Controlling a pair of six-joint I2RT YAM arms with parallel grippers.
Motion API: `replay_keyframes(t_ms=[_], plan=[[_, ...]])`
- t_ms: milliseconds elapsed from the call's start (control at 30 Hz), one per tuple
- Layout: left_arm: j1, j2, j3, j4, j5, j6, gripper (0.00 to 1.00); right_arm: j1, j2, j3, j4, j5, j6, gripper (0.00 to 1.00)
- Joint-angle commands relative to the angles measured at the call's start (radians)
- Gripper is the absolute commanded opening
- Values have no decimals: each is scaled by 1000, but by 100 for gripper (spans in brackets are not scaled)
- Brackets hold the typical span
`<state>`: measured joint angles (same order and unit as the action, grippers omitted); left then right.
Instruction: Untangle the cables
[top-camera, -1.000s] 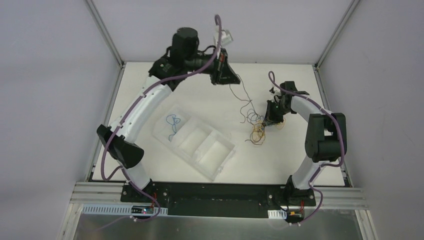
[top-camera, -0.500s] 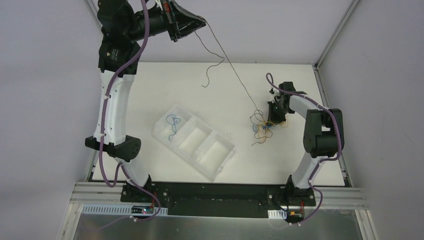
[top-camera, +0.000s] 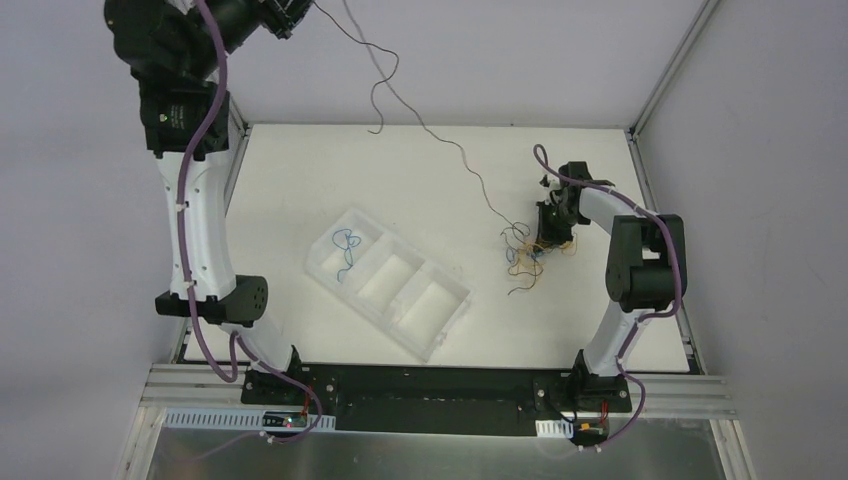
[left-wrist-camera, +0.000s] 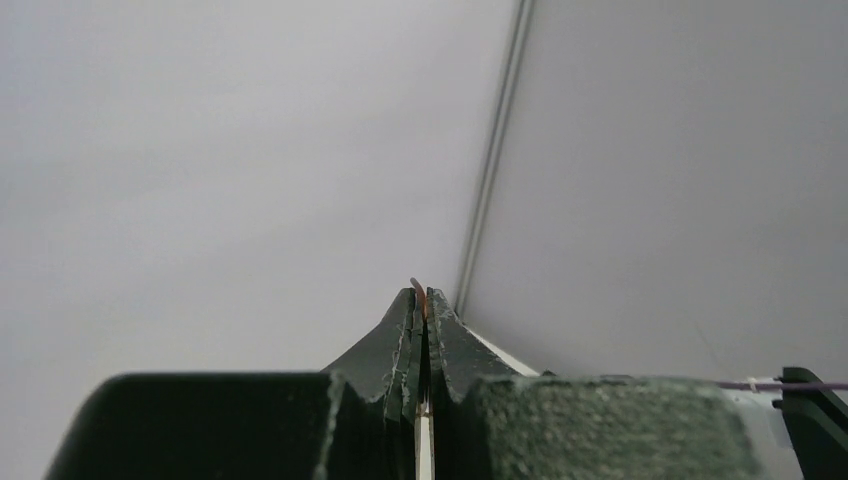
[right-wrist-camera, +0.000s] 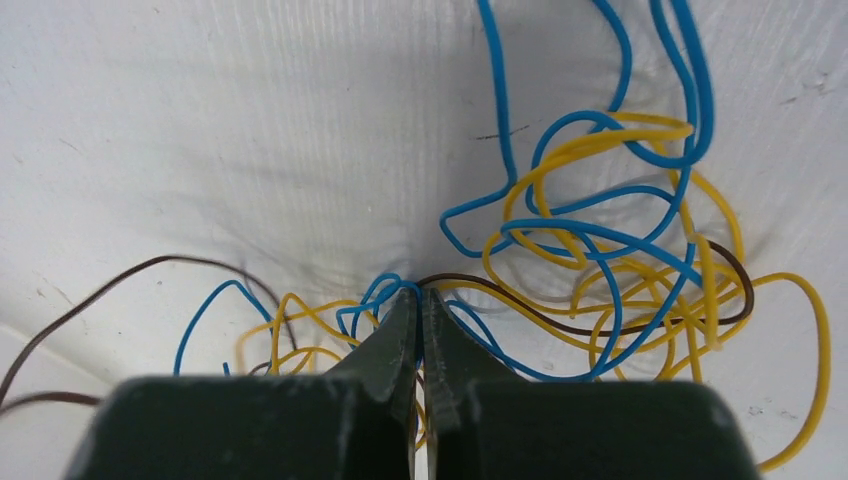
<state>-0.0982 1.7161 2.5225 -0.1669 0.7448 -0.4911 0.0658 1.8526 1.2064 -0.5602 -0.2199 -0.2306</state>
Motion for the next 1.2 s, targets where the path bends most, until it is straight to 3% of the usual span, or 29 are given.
replay_keyframes(t_ms=[0,233,333,433,467,500,533,567,800,900,1033,1167], plan=[[41,-123,-28,80,-72,-4,0,-39,37,7,-7,42,-38,0],[66,-252,-444,40,-23,98,0,-41,-122,60,-49,-168,39,0],[119,-238,-403,37,-61,81,0,-41,-131,83,-75,-125,15,0],[167,-202,-244,28,-95,37,0,-42,-98,86,-105,-85,-34,0],[174,-193,-202,24,-97,31,0,-41,-82,97,-130,-85,-41,6],[175,-192,-174,23,-112,33,0,-41,-65,108,-153,-91,-44,17],[176,-196,-156,26,-124,40,0,-43,-57,113,-165,-99,-43,36],[176,-204,-146,29,-143,48,0,-41,-59,110,-165,-106,-39,45],[175,-296,-167,64,-229,85,0,-43,-115,119,-176,-139,-28,77],[176,-333,-225,147,-199,41,0,-42,-123,147,-205,-145,-30,99],[174,-347,-287,218,-112,-83,0,-42,-137,173,-227,-174,-12,99],[175,-390,-460,294,-4,-253,0,-43,-153,181,-241,-205,10,99]])
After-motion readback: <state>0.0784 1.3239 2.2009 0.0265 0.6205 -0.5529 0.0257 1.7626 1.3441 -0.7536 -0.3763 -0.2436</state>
